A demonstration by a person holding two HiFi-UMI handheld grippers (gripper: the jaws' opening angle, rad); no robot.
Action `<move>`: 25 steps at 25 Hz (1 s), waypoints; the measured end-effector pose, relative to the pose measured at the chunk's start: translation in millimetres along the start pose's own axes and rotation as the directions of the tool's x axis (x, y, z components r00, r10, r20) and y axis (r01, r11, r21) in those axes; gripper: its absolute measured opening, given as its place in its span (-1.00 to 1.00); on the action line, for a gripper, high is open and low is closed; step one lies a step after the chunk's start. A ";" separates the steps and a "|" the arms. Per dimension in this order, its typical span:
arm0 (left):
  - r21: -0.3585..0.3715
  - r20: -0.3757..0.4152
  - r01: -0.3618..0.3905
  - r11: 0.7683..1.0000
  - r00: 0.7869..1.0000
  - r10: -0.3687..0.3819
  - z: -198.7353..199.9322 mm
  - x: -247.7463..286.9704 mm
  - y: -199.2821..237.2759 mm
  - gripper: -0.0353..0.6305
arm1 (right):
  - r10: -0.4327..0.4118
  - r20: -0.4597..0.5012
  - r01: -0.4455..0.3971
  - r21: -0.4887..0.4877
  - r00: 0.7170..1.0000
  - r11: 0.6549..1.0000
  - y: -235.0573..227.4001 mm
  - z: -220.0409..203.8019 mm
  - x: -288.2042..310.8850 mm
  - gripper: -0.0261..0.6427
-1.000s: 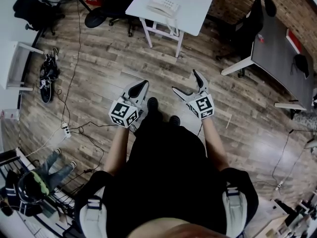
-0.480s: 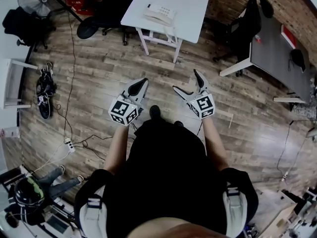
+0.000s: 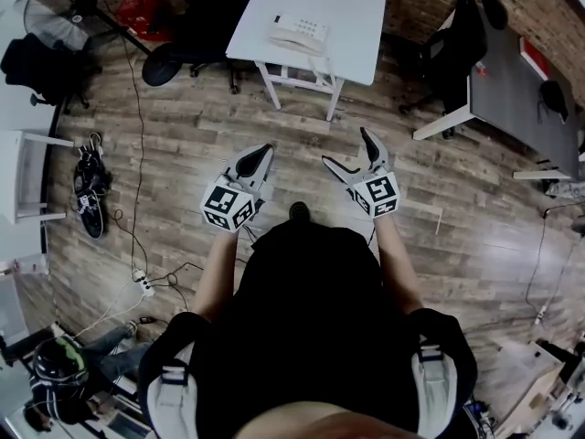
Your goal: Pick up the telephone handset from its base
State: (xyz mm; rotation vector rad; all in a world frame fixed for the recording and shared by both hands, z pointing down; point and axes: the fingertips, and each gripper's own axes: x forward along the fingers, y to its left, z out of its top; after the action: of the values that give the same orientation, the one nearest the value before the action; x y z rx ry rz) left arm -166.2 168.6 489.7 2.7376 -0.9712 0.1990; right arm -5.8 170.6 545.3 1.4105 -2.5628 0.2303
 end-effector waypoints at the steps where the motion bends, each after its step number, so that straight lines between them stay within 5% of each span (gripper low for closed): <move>1: 0.002 -0.001 0.003 1.000 1.000 -0.003 0.5 0.3 4.5 -0.83 | -0.002 0.002 0.002 0.002 1.000 1.000 0.7 0.8 4.6 0.55; 18: -0.010 -0.023 0.043 0.999 0.999 -0.043 -7.5 1.4 25.2 -0.83 | -0.058 -0.026 0.059 0.028 0.998 0.998 0.0 -6.0 19.7 0.55; 25: -0.029 -0.030 -0.009 1.000 1.000 0.009 -13.4 7.7 39.7 -0.83 | -0.023 -0.025 0.023 0.008 0.999 1.000 -16.8 -7.6 37.3 0.55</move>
State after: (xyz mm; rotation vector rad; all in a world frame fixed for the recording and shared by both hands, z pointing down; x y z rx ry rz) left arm -186.2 137.5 510.9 2.6970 -0.9712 0.2245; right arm -10.2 133.1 562.7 1.4297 -2.5269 0.2534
